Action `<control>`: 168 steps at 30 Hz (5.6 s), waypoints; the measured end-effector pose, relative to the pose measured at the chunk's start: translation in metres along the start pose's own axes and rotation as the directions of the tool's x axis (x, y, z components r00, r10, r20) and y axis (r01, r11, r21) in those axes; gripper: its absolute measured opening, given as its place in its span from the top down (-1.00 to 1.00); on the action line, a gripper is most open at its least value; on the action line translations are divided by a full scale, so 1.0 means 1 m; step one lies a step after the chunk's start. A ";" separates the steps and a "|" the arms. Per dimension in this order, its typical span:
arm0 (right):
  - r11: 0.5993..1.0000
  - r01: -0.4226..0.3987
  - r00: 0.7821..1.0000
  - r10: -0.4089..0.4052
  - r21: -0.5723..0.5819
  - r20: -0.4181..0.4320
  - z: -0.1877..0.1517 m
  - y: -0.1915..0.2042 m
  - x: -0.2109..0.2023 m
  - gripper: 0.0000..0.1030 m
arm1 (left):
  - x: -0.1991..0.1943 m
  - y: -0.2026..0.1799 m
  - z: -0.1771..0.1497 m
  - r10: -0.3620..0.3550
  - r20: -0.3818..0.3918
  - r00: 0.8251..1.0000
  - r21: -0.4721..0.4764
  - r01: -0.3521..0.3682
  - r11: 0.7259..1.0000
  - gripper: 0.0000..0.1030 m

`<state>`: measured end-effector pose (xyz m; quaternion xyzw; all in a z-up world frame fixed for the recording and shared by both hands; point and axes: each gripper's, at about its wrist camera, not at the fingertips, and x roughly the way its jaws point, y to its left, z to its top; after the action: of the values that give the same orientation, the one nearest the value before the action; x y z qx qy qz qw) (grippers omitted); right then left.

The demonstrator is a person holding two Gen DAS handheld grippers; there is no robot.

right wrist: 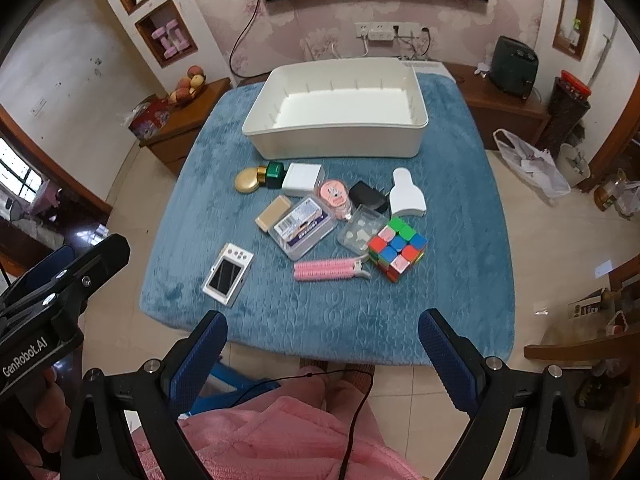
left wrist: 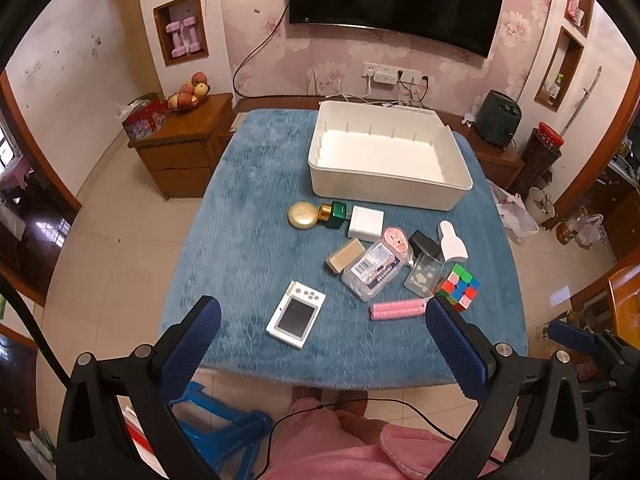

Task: Organize rigid objects
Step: 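Move both tools toward the silver device and pink curler on the table, then grasp the silver device with the left tool while the right tool grasps the pink curler, then lift the silver device with the left tool while the right tool lifts the curler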

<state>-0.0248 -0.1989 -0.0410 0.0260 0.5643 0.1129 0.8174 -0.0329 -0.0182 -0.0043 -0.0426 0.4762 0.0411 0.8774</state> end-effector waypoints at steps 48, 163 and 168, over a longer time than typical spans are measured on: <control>0.674 -0.109 0.956 0.273 0.731 -0.109 0.013 -0.042 0.110 -0.65 | 0.114 0.015 0.051 -0.049 -0.352 0.935 0.297 0.161 0.941 -0.98; 0.905 -0.166 0.982 0.115 0.392 0.151 0.138 0.119 0.092 0.48 | 0.229 0.344 -0.057 -0.182 -0.319 0.930 -0.137 0.145 0.980 -0.24; 0.923 -0.161 0.961 0.066 0.348 0.268 0.140 0.134 0.078 0.48 | 0.216 0.312 0.007 -0.227 -0.248 0.942 -0.117 0.203 0.972 -0.24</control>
<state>0.1111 -0.0401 -0.0389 0.2252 0.4649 0.0488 0.8549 0.0553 0.2990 -0.1927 -0.1389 0.5772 -0.0394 0.8037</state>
